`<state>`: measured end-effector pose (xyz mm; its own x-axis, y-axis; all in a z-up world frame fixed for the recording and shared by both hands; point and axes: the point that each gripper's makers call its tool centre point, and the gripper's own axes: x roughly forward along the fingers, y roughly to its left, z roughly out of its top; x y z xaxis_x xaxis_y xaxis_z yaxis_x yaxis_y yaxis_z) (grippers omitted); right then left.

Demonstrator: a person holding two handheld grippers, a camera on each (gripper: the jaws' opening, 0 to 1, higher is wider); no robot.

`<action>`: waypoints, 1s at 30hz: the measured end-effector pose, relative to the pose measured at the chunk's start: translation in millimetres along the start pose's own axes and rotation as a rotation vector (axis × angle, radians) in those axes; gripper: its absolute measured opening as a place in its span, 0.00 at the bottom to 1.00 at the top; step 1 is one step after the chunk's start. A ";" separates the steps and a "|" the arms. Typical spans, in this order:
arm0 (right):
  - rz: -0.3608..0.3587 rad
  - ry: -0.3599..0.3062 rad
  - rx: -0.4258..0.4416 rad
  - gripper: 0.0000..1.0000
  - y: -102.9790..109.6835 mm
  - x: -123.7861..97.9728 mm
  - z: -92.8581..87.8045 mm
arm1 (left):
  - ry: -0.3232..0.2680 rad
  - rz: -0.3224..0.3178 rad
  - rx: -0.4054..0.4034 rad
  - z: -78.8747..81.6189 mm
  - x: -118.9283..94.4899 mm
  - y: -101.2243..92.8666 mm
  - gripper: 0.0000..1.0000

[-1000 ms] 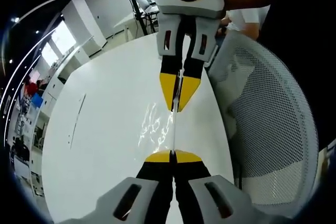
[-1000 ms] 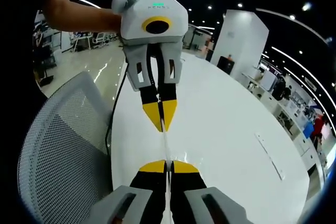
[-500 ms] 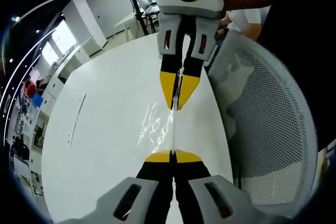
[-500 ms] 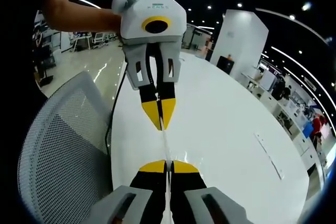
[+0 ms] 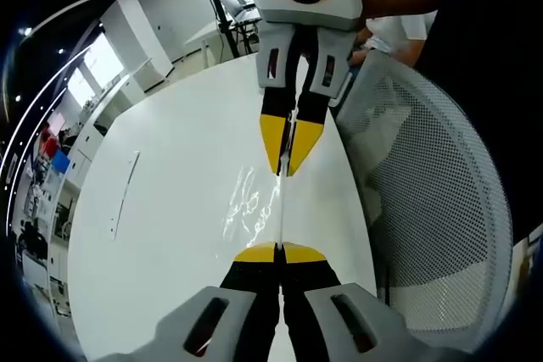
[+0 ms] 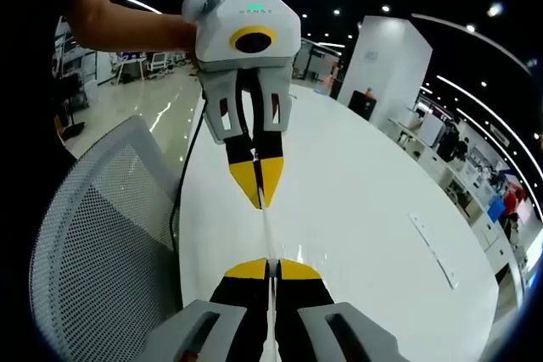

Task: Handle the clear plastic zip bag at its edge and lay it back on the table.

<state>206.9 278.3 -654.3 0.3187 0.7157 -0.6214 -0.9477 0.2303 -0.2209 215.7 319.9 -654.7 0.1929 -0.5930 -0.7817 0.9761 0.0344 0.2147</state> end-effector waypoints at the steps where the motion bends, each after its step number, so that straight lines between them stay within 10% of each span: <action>1: 0.001 -0.001 0.001 0.00 0.5 0.0 0.5 | 0.001 0.000 0.000 -0.1 -0.6 0.0 0.00; 30: 0.005 0.008 0.008 0.00 1.0 -1.6 -5.2 | 0.007 -0.007 -0.012 -6.9 -2.8 -1.1 0.00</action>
<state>205.5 274.0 -657.4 0.3137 0.7120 -0.6282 -0.9495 0.2316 -0.2117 214.8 327.1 -656.9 0.1863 -0.5880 -0.7871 0.9786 0.0398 0.2019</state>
